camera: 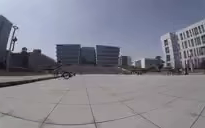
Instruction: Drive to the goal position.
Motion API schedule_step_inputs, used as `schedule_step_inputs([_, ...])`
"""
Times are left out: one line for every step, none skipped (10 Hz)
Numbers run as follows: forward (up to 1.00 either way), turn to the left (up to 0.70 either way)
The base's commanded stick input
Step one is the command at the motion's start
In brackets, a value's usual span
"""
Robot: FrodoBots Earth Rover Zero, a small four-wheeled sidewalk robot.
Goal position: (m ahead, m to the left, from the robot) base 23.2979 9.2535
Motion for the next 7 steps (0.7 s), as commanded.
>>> schedule_step_inputs([0.00,0.00])
schedule_step_inputs([0.00,0.00])
schedule_step_inputs([0.00,0.00])
schedule_step_inputs([0.00,0.00])
schedule_step_inputs([0.10,0.00])
schedule_step_inputs([0.31,0.00])
schedule_step_inputs([0.45,0.00])
